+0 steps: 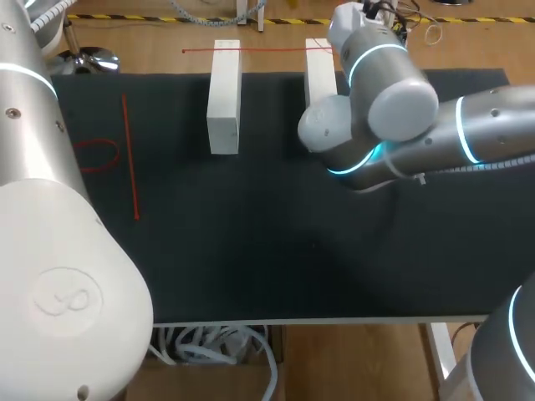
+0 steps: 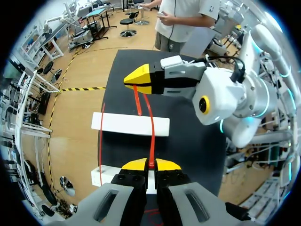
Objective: Grab the tape and strap the tape.
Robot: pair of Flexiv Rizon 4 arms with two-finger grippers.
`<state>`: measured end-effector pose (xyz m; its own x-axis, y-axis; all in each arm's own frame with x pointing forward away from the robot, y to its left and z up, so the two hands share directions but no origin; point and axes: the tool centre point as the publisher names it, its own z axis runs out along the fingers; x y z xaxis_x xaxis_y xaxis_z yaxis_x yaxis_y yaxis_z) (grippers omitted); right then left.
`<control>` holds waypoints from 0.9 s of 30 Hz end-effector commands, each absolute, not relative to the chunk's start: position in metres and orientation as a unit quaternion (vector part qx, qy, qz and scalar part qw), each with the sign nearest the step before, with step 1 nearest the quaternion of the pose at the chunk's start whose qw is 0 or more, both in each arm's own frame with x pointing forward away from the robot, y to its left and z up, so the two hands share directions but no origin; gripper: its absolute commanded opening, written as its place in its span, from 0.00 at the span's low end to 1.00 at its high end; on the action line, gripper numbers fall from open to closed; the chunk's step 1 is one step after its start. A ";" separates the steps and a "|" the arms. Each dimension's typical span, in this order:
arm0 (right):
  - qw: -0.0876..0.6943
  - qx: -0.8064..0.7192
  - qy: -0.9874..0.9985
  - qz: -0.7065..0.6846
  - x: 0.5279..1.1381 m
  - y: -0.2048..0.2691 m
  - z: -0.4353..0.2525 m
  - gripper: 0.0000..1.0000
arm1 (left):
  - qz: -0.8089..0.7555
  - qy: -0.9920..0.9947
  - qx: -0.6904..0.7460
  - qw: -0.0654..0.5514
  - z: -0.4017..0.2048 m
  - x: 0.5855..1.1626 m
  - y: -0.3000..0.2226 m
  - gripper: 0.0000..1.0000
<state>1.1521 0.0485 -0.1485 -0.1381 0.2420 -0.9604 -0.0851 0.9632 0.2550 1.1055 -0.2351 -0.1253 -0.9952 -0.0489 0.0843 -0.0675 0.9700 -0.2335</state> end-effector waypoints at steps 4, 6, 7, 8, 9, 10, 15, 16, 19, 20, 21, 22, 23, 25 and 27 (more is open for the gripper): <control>0.664 0.052 0.736 0.122 1.152 0.065 -0.146 0.00 | 0.116 -0.992 0.030 0.041 -0.124 1.107 -0.236 0.00; 0.661 0.055 0.736 0.133 1.153 0.071 -0.146 0.00 | 0.116 -0.992 0.030 0.041 -0.124 1.107 -0.236 0.00; 0.663 0.054 0.735 0.132 1.153 0.073 -0.145 0.00 | 0.116 -0.992 0.030 0.041 -0.124 1.107 -0.236 0.00; 0.664 0.054 0.734 0.134 1.153 0.076 -0.144 0.00 | 0.116 -0.992 0.030 0.041 -0.124 1.107 -0.236 0.00; 0.664 0.054 0.733 0.134 1.153 0.077 -0.144 0.00 | 0.116 -0.992 0.030 0.041 -0.124 1.107 -0.236 0.00; 0.664 0.054 0.733 0.135 1.153 0.079 -0.144 0.00 | 0.116 -0.992 0.030 0.041 -0.124 1.107 -0.236 0.00; 0.666 0.052 0.731 0.142 1.151 0.086 -0.141 0.00 | 0.116 -0.992 0.030 0.041 -0.124 1.107 -0.236 0.00; 0.667 0.050 0.730 0.143 1.151 0.088 -0.141 0.00 | 0.116 -0.992 0.030 0.041 -0.124 1.107 -0.236 0.00; 0.664 0.048 0.731 0.150 1.148 0.092 -0.140 0.00 | 0.116 -0.992 0.030 0.041 -0.124 1.107 -0.236 0.00; 0.664 0.047 0.731 0.151 1.147 0.092 -0.139 0.00 | 0.116 -0.992 0.030 0.041 -0.124 1.107 -0.236 0.00; 0.663 0.046 0.731 0.153 1.146 0.093 -0.139 0.00 | 0.116 -0.992 0.030 0.041 -0.124 1.107 -0.236 0.00; 0.663 0.046 0.731 0.153 1.145 0.093 -0.139 0.00 | 0.116 -0.992 0.030 0.041 -0.124 1.107 -0.236 0.00; 0.662 0.048 0.732 0.155 1.145 0.092 -0.138 0.00 | 0.116 -0.992 0.030 0.041 -0.124 1.107 -0.236 0.00; 0.659 0.054 0.735 0.152 1.144 0.090 -0.137 0.00 | 0.116 -0.992 0.030 0.041 -0.124 1.107 -0.236 0.00; 0.655 0.048 0.739 0.148 1.142 0.089 -0.135 0.00 | 0.116 -0.992 0.030 0.041 -0.124 1.107 -0.236 0.00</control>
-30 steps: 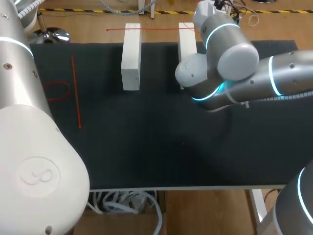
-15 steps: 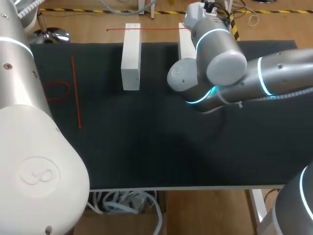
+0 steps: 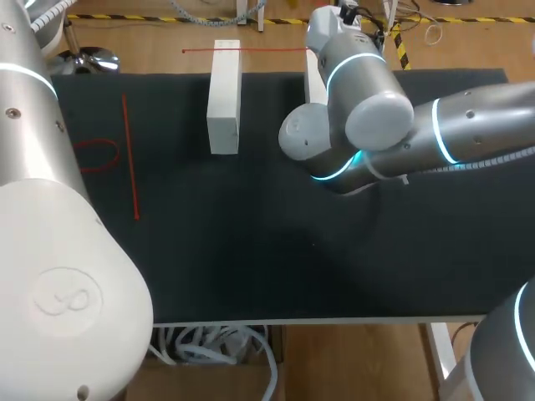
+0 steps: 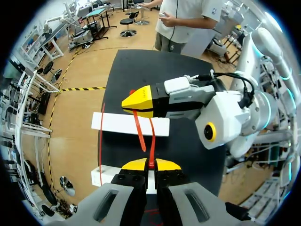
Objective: Grab the tape and strap the tape.
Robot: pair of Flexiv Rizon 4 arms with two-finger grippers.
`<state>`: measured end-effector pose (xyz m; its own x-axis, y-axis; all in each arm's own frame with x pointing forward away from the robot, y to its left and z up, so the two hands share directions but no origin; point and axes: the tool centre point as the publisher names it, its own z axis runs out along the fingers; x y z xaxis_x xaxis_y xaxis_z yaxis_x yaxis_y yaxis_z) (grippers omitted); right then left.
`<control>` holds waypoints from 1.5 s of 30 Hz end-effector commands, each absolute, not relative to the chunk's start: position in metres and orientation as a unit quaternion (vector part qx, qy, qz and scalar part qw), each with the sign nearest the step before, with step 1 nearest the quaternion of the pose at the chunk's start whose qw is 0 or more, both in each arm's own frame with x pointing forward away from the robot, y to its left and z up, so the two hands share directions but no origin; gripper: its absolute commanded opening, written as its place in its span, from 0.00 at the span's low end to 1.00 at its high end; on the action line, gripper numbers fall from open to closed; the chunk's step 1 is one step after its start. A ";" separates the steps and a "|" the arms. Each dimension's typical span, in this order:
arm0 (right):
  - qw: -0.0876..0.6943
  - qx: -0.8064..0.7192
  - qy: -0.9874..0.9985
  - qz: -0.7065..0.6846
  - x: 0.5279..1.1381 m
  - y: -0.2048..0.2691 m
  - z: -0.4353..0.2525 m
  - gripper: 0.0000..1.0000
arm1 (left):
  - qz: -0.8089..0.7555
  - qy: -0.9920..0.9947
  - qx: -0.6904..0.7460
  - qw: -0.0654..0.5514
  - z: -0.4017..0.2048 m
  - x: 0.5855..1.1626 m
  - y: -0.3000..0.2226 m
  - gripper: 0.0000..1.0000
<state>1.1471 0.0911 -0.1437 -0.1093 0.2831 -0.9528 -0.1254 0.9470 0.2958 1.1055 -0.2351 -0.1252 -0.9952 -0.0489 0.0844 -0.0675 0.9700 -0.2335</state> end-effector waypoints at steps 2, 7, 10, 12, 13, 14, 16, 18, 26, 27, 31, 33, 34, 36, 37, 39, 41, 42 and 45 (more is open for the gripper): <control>0.647 0.043 0.748 0.143 1.141 0.087 -0.133 0.00 | 0.116 -0.992 0.030 0.041 -0.124 1.107 -0.236 0.00; 0.639 0.030 0.757 0.136 1.136 0.086 -0.132 0.00 | 0.116 -0.992 0.030 0.041 -0.124 1.107 -0.236 0.00; 0.640 0.029 0.756 0.136 1.134 0.087 -0.131 0.00 | 0.116 -0.992 0.030 0.041 -0.124 1.107 -0.236 0.00; 0.640 0.025 0.757 0.132 1.134 0.086 -0.130 0.00 | 0.116 -0.992 0.030 0.041 -0.124 1.107 -0.236 0.00; 0.640 0.025 0.757 0.132 1.134 0.086 -0.130 0.00 | 0.116 -0.992 0.030 0.041 -0.124 1.107 -0.236 0.00; 0.641 0.022 0.756 0.131 1.133 0.086 -0.129 0.00 | 0.116 -0.992 0.030 0.041 -0.124 1.107 -0.236 0.00; 0.642 0.022 0.756 0.128 1.132 0.086 -0.129 0.00 | 0.116 -0.992 0.030 0.041 -0.124 1.107 -0.236 0.00; 0.644 0.024 0.754 0.125 1.131 0.085 -0.128 0.00 | 0.116 -0.992 0.030 0.041 -0.124 1.107 -0.236 0.00; 0.648 0.046 0.752 0.110 1.134 0.079 -0.126 0.00 | 0.116 -0.992 0.030 0.041 -0.124 1.107 -0.236 0.00; 0.646 0.043 0.755 0.106 1.135 0.078 -0.126 0.00 | 0.116 -0.992 0.030 0.041 -0.124 1.107 -0.236 0.00; 0.642 0.036 0.759 0.100 1.136 0.076 -0.127 0.00 | 0.116 -0.992 0.030 0.041 -0.124 1.107 -0.236 0.00; 0.640 0.041 0.761 0.098 1.136 0.076 -0.128 0.00 | 0.116 -0.992 0.030 0.041 -0.124 1.107 -0.236 0.00; 0.639 0.040 0.762 0.095 1.135 0.076 -0.128 0.00 | 0.116 -0.992 0.030 0.041 -0.124 1.107 -0.236 0.00; 0.638 0.042 0.763 0.094 1.136 0.075 -0.129 0.00 | 0.116 -0.992 0.030 0.041 -0.124 1.107 -0.236 0.00; 0.638 0.041 0.763 0.093 1.136 0.075 -0.129 0.00 | 0.116 -0.992 0.030 0.041 -0.124 1.107 -0.236 0.00; 0.637 0.037 0.765 0.094 1.136 0.076 -0.129 0.00 | 0.116 -0.992 0.030 0.041 -0.124 1.107 -0.236 0.00; 0.638 0.034 0.764 0.094 1.135 0.079 -0.128 0.00 | 0.116 -0.992 0.030 0.041 -0.124 1.107 -0.236 0.00; 0.637 0.032 0.764 0.095 1.136 0.079 -0.128 0.00 | 0.116 -0.992 0.030 0.041 -0.124 1.107 -0.236 0.00; 0.638 0.031 0.764 0.096 1.137 0.081 -0.127 0.00 | 0.116 -0.992 0.030 0.041 -0.124 1.107 -0.236 0.00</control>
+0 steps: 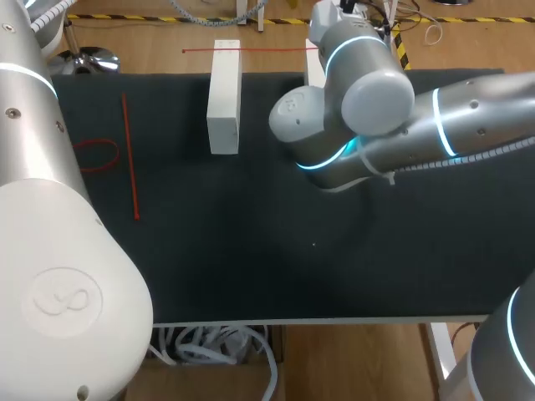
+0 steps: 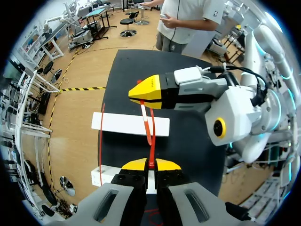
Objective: Grab the tape and strap the tape.
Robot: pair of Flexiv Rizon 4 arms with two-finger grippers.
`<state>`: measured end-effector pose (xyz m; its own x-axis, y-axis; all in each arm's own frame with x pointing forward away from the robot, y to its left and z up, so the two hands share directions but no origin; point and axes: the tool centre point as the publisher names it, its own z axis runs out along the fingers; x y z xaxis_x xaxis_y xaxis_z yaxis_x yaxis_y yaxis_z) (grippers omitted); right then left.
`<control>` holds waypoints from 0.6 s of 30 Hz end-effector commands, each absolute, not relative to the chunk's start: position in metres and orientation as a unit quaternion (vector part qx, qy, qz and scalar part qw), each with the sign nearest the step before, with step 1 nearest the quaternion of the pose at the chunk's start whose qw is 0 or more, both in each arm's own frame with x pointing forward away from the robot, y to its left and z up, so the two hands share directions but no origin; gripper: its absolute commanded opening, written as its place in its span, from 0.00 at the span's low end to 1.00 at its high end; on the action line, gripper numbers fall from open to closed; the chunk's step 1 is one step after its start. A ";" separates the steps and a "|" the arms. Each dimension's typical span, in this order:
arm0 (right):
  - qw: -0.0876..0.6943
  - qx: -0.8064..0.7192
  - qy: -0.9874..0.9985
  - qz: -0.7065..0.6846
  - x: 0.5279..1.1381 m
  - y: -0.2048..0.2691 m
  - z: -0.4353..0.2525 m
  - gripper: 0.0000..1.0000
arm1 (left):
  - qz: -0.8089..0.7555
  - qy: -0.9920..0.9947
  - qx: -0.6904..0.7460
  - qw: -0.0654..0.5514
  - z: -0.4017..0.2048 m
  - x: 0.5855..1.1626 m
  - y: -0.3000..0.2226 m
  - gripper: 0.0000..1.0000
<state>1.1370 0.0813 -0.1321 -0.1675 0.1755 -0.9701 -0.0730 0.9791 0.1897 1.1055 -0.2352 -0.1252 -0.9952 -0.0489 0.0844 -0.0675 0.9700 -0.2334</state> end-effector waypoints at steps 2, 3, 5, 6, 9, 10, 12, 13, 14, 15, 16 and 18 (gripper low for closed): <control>0.638 0.029 0.764 0.094 1.138 0.081 -0.127 0.00 | 0.116 -0.992 0.030 0.041 -0.124 1.107 -0.236 0.00; 0.639 0.025 0.764 0.092 1.139 0.081 -0.126 0.00 | 0.116 -0.992 0.030 0.041 -0.124 1.107 -0.236 0.00; 0.639 0.021 0.764 0.090 1.140 0.082 -0.126 0.00 | 0.116 -0.992 0.030 0.041 -0.124 1.107 -0.236 0.00; 0.638 0.019 0.765 0.091 1.140 0.082 -0.126 0.00 | 0.116 -0.992 0.030 0.041 -0.124 1.107 -0.236 0.00; 0.636 0.005 0.766 0.088 1.140 0.084 -0.126 0.00 | 0.116 -0.992 0.030 0.041 -0.124 1.107 -0.236 0.00; 0.637 0.002 0.766 0.088 1.140 0.085 -0.126 0.00 | 0.116 -0.992 0.030 0.041 -0.124 1.107 -0.236 0.00; 0.639 -0.013 0.764 0.087 1.142 0.087 -0.126 0.00 | 0.116 -0.992 0.030 0.041 -0.124 1.107 -0.236 0.00; 0.639 -0.014 0.764 0.086 1.142 0.088 -0.126 0.00 | 0.116 -0.992 0.030 0.041 -0.124 1.107 -0.236 0.00; 0.639 -0.016 0.764 0.086 1.142 0.088 -0.125 0.00 | 0.116 -0.992 0.030 0.041 -0.124 1.107 -0.236 0.00; 0.639 -0.020 0.764 0.085 1.142 0.089 -0.125 0.00 | 0.116 -0.992 0.030 0.041 -0.124 1.107 -0.236 0.00; 0.640 -0.024 0.763 0.085 1.142 0.089 -0.126 0.00 | 0.116 -0.992 0.030 0.041 -0.124 1.107 -0.236 0.00; 0.640 -0.028 0.763 0.085 1.142 0.091 -0.126 0.00 | 0.116 -0.992 0.030 0.041 -0.124 1.107 -0.236 0.00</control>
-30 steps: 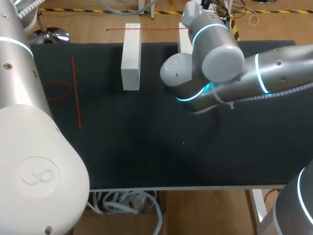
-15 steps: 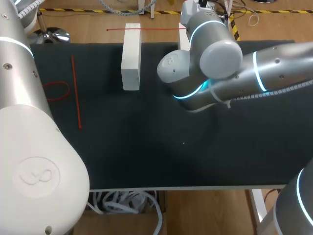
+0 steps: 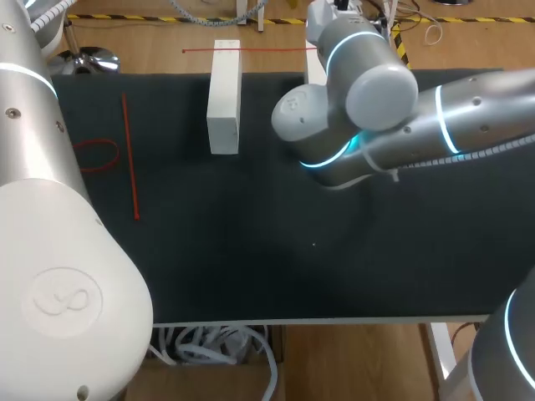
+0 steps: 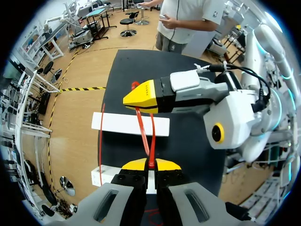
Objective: Grab the tape and strap the tape.
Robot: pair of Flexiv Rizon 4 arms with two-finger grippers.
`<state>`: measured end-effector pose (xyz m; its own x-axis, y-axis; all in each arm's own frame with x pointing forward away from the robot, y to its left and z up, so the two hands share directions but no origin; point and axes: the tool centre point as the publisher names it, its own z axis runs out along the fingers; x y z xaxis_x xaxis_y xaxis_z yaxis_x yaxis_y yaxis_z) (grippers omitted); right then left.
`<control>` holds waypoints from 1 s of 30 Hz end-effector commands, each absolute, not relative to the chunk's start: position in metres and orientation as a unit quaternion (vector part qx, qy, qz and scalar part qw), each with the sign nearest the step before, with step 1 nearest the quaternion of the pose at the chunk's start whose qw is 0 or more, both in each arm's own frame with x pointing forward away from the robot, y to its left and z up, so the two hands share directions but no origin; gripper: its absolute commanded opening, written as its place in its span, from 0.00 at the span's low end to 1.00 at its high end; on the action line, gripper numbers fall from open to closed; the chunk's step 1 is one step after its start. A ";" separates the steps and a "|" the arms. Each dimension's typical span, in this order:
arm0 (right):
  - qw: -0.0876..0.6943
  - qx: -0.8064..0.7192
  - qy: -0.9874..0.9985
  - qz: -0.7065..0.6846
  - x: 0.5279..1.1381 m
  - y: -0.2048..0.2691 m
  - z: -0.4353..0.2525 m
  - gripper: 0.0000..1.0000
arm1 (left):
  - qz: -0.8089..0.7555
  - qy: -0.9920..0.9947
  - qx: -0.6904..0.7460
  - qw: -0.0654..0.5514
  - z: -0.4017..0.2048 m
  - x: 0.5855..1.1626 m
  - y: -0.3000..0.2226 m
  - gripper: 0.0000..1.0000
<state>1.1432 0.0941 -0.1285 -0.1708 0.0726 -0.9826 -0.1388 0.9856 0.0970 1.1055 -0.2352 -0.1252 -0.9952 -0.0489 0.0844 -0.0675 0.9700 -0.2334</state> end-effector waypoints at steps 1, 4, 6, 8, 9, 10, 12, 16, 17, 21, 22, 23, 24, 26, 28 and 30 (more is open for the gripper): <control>0.640 -0.027 0.763 0.085 1.141 0.091 -0.126 0.00 | 0.116 -0.992 0.030 0.041 -0.124 1.107 -0.236 0.00; 0.640 -0.027 0.763 0.085 1.141 0.092 -0.127 0.00 | 0.116 -0.992 0.030 0.041 -0.124 1.107 -0.236 0.00; 0.641 -0.027 0.763 0.084 1.140 0.093 -0.128 0.00 | 0.116 -0.992 0.030 0.041 -0.124 1.107 -0.236 0.00; 0.641 -0.026 0.763 0.084 1.140 0.093 -0.128 0.00 | 0.116 -0.992 0.030 0.041 -0.124 1.107 -0.236 0.00; 0.641 -0.026 0.762 0.084 1.139 0.093 -0.128 0.00 | 0.116 -0.992 0.030 0.041 -0.124 1.107 -0.236 0.00; 0.642 -0.025 0.762 0.083 1.139 0.094 -0.128 0.00 | 0.116 -0.992 0.030 0.041 -0.124 1.107 -0.236 0.00; 0.645 -0.025 0.759 0.082 1.138 0.094 -0.127 0.00 | 0.116 -0.992 0.030 0.041 -0.124 1.107 -0.236 0.00; 0.651 -0.018 0.755 0.080 1.138 0.095 -0.126 0.00 | 0.116 -0.992 0.030 0.041 -0.124 1.107 -0.236 0.00; 0.651 -0.018 0.754 0.079 1.139 0.094 -0.125 0.00 | 0.116 -0.992 0.030 0.041 -0.124 1.107 -0.236 0.00; 0.655 -0.017 0.751 0.076 1.138 0.094 -0.124 0.00 | 0.116 -0.992 0.030 0.041 -0.124 1.107 -0.236 0.00; 0.658 -0.011 0.749 0.074 1.138 0.094 -0.124 0.00 | 0.116 -0.992 0.030 0.041 -0.124 1.107 -0.236 0.00; 0.659 -0.009 0.749 0.074 1.138 0.094 -0.124 0.00 | 0.116 -0.992 0.030 0.041 -0.124 1.107 -0.236 0.00; 0.659 -0.009 0.749 0.072 1.138 0.093 -0.124 0.00 | 0.116 -0.992 0.030 0.041 -0.124 1.107 -0.236 0.00; 0.659 -0.009 0.749 0.071 1.138 0.093 -0.124 0.00 | 0.116 -0.992 0.030 0.041 -0.124 1.107 -0.236 0.00; 0.658 -0.008 0.750 0.069 1.137 0.093 -0.125 0.00 | 0.116 -0.992 0.030 0.041 -0.124 1.107 -0.236 0.00; 0.658 -0.009 0.749 0.069 1.137 0.093 -0.125 0.00 | 0.116 -0.992 0.030 0.041 -0.124 1.107 -0.236 0.00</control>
